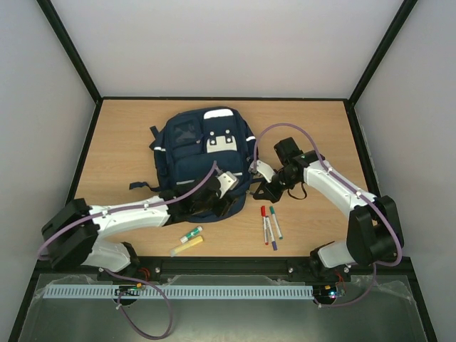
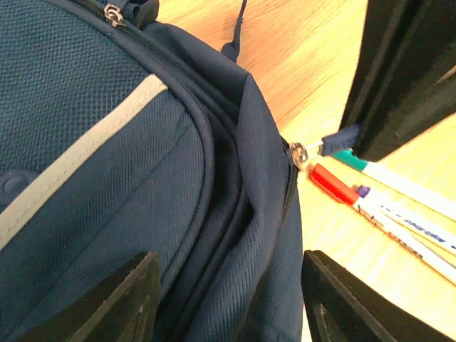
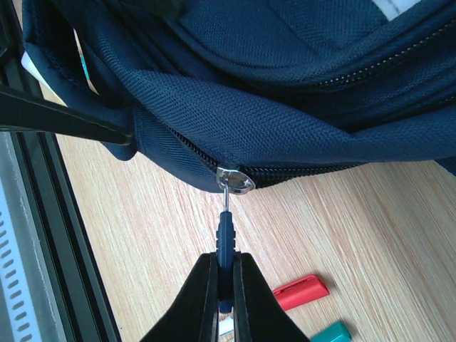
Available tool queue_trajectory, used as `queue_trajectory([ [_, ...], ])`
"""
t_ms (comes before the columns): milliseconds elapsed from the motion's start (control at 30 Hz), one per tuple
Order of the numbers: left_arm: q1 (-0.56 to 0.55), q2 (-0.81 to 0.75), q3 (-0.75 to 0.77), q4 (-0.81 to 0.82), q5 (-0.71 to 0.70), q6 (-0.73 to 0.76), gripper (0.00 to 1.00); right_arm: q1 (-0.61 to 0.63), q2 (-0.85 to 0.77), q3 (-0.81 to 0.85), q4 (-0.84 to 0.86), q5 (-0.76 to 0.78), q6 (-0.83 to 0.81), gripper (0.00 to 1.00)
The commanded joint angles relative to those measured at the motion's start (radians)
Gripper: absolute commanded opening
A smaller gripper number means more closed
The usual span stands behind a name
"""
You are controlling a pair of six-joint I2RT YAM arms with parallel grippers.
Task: Pack the student bag
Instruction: Zip the student bag at the center of the board.
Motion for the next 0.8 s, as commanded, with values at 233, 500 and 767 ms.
queue_trajectory([
  [233, -0.003, 0.134, 0.100, 0.053, 0.016, 0.081, 0.21, -0.002, 0.007, -0.007, -0.081, 0.005, -0.005, 0.01],
  [500, -0.003, 0.020, 0.015, 0.026, -0.037, 0.057, 0.05, -0.173, 0.134, 0.057, -0.070, 0.017, -0.038, 0.01],
  [767, -0.004, -0.062, -0.044, -0.008, -0.037, 0.038, 0.05, -0.269, 0.297, 0.143, 0.011, 0.073, -0.010, 0.01],
])
